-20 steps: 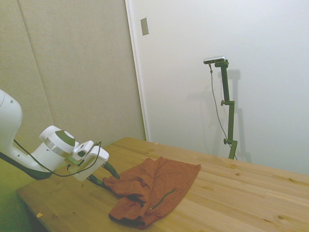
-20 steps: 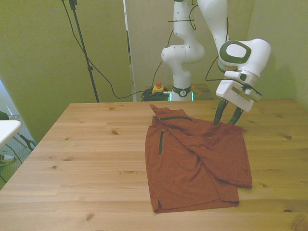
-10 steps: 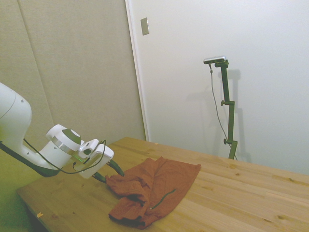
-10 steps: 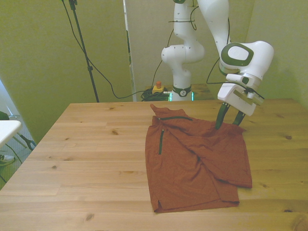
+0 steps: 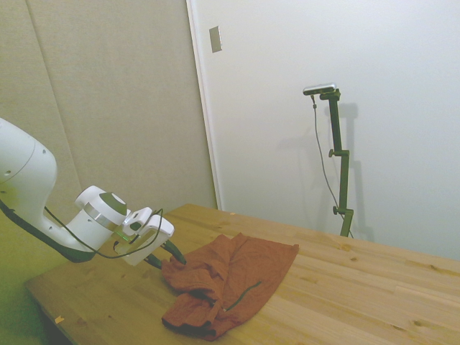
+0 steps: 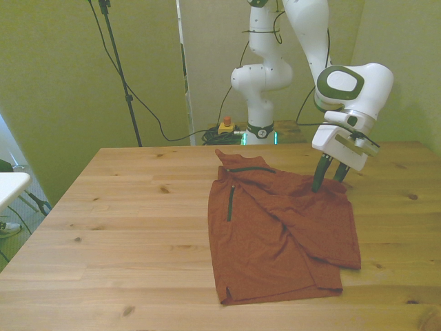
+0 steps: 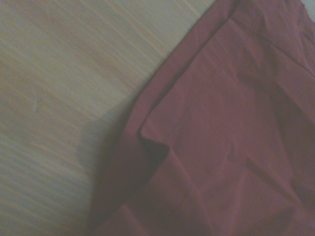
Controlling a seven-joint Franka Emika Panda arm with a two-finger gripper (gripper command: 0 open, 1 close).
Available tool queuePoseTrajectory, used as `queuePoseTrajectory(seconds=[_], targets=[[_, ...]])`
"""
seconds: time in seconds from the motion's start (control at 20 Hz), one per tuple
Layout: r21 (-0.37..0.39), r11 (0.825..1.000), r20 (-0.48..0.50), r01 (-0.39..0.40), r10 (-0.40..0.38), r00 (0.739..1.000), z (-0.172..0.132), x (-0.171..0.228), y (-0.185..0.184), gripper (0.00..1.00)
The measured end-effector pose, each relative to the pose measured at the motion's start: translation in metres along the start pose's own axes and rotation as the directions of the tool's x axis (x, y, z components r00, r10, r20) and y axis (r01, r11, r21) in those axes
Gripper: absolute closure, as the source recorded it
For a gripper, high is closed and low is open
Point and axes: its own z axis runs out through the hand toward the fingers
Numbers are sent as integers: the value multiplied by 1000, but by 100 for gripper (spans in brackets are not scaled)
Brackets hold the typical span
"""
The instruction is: Fold the shorts
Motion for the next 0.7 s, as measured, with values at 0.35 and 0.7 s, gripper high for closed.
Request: queuePoseTrajectory(seconds=[0.35,0.7], targets=[[14,1000,8,-9,9,1000,4,-3,-3,100],[20,1000,17,-20,20,1000,10,-2,-4,100]])
